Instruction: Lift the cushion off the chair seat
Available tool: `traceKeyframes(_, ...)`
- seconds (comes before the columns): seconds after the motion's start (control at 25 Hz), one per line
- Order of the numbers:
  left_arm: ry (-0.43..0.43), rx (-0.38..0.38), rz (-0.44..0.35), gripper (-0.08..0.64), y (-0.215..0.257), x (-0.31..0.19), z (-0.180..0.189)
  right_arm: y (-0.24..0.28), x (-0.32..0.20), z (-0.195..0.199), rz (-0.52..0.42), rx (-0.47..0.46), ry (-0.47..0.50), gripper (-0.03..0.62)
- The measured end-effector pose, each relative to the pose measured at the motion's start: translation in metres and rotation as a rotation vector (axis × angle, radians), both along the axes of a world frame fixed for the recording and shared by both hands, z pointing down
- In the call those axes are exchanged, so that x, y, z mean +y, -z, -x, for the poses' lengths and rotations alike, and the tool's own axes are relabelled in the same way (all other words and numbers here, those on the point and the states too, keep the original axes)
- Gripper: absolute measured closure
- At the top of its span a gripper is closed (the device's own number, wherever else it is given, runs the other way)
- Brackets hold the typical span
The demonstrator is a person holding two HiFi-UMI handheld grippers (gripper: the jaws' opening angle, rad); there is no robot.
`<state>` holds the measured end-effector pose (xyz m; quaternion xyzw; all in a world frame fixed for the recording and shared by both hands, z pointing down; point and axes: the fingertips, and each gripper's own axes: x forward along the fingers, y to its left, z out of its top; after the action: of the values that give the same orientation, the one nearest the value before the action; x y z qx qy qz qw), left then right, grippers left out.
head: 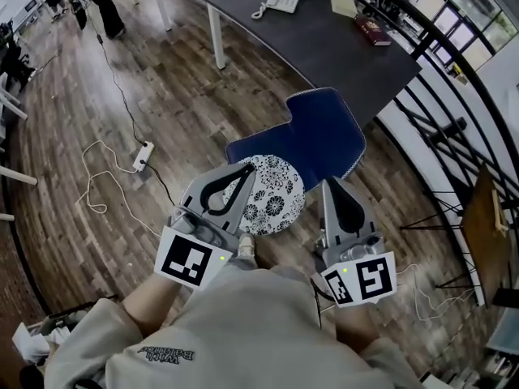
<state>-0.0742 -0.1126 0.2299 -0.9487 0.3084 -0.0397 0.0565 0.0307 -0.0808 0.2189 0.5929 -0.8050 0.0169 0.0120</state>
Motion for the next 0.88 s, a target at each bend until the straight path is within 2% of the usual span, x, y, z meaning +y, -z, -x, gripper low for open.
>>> traceKeyframes(0.32,0.007,0.013,0.000,0.555,-0.001,-0.032,-0.015,-0.001,-0.035,-0.013,0.008,0.034,-0.012,0.589)
traceKeyframes(0.52,0.068,0.045,0.020,0.555,0.004,-0.041,-0.022,-0.005,-0.040,-0.021,0.022,0.028,0.049,0.589)
traceKeyframes(0.88,0.116,-0.016,0.023,0.555,-0.012,-0.043,-0.035,-0.016,-0.048,-0.040,0.042,0.019,0.057,0.589)
